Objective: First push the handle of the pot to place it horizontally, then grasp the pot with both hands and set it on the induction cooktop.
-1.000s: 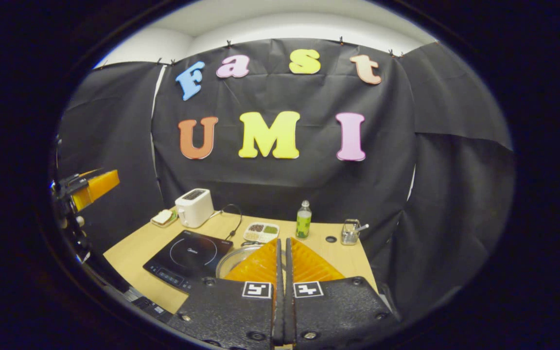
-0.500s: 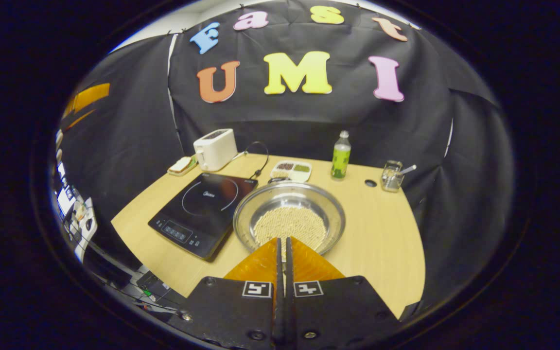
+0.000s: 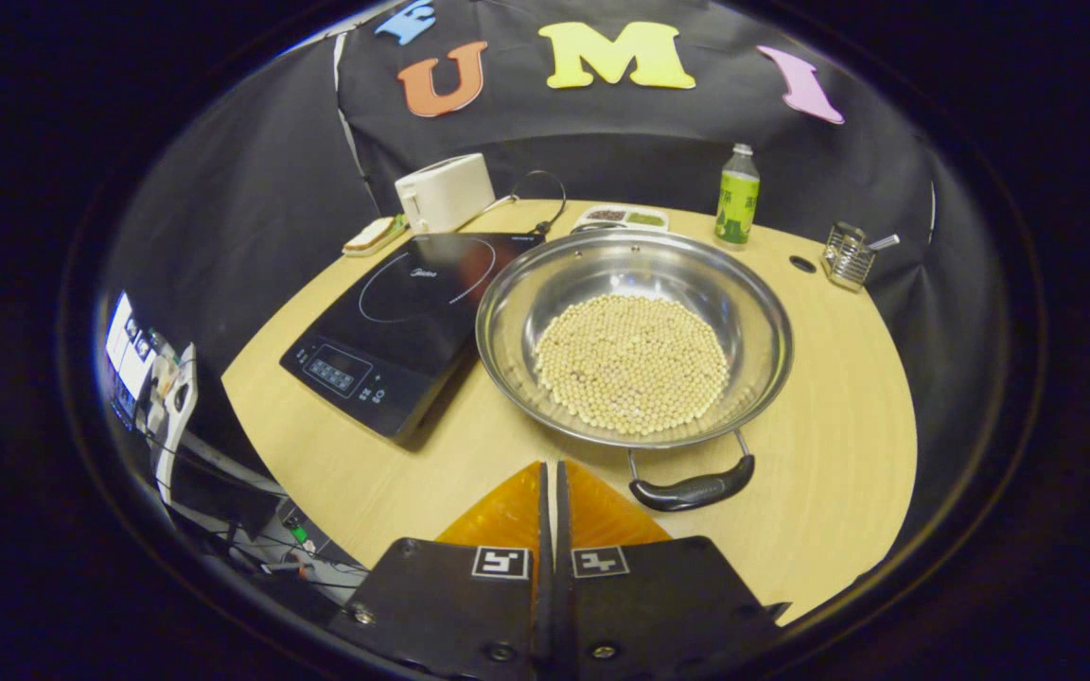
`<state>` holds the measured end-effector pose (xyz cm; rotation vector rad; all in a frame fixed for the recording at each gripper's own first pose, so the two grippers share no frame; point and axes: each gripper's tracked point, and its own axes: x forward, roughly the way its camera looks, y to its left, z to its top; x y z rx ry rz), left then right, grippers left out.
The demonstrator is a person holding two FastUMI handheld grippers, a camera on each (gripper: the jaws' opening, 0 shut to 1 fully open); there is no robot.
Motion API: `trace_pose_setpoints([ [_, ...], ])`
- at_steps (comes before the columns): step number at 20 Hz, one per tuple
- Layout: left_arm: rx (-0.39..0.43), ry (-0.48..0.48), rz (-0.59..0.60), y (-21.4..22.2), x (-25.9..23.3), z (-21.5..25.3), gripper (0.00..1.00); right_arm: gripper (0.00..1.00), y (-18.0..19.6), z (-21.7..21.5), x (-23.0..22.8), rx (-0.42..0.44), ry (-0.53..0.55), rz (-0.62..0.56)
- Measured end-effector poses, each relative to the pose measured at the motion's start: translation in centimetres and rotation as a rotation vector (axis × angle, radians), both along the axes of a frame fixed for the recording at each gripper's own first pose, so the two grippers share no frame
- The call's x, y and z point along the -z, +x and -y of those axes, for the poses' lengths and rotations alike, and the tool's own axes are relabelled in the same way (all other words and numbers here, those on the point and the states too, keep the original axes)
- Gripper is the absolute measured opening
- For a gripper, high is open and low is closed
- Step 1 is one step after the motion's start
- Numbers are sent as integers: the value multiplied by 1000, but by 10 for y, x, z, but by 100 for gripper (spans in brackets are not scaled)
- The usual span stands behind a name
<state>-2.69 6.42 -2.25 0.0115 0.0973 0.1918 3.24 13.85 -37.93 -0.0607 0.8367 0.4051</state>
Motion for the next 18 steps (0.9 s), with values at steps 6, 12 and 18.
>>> trace_pose_setpoints([
  [6, -20, -6, -17, 4, 3, 1, 96, 0, 13, 15, 22, 21, -9, -58],
  [12, -11, 5, -31, 10, 5, 15, 96, 4, 14, 26, 26, 29, -10, -60],
  [18, -35, -4, -28, 8, 4, 22, 96, 0, 17, 51, 28, 38, -27, -67],
])
